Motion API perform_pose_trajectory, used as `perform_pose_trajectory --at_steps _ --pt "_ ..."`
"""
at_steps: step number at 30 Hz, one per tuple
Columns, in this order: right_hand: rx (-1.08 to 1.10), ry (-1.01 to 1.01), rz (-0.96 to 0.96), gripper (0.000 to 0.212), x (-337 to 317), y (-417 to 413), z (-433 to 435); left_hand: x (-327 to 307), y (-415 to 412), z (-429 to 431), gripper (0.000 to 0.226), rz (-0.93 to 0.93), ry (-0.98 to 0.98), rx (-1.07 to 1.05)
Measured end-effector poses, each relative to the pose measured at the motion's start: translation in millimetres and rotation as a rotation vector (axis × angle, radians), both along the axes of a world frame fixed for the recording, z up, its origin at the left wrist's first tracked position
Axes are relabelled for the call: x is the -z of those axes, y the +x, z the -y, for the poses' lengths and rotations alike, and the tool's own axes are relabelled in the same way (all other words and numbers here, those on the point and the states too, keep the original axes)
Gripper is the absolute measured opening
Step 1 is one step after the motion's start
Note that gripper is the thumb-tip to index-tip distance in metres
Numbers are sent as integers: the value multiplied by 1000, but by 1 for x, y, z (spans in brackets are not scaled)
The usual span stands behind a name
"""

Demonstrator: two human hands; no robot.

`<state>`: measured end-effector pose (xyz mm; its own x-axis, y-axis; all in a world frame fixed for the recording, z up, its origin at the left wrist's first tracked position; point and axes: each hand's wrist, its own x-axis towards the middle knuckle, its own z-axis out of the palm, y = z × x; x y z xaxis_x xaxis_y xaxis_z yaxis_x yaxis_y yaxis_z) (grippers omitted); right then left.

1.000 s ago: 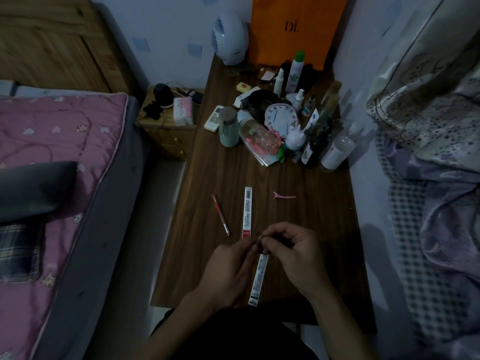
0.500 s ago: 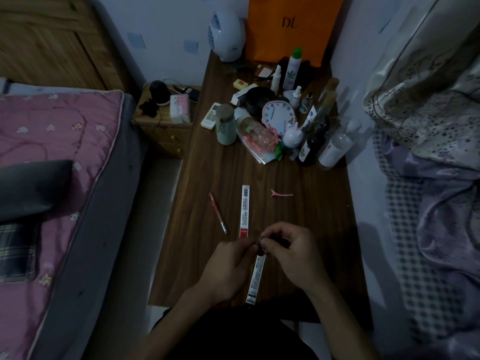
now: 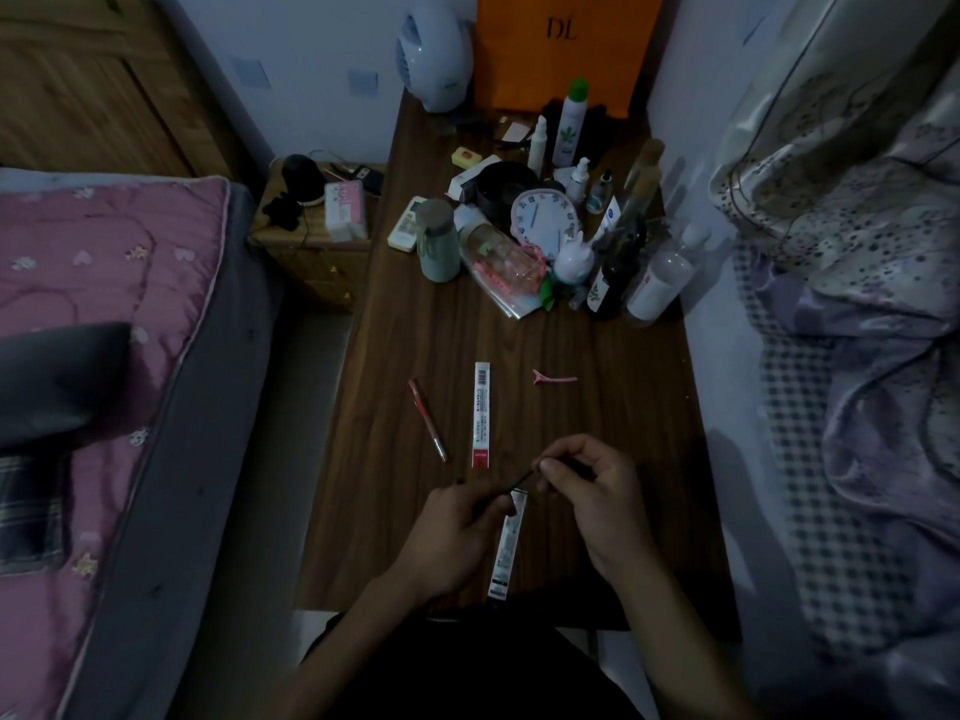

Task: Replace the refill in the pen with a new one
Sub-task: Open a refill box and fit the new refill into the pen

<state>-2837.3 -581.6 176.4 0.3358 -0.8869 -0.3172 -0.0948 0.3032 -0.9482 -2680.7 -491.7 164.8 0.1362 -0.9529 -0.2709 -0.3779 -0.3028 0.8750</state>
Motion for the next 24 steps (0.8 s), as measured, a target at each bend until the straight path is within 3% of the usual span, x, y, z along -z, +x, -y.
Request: perform_pose_trajectory --at_steps 11,15,19,24 --pt "-51 337 76 19 25 2 -6 22 -8 3 18 -90 58 -42" --pt "32 356 40 23 33 -10 -5 39 -11 1 23 -127 116 -64" --pt "275 320 -68 15 42 -26 2 67 -10 3 14 70 251 -9" --pt "361 264 -216 13 55 -41 6 104 -25 14 17 316 327 64"
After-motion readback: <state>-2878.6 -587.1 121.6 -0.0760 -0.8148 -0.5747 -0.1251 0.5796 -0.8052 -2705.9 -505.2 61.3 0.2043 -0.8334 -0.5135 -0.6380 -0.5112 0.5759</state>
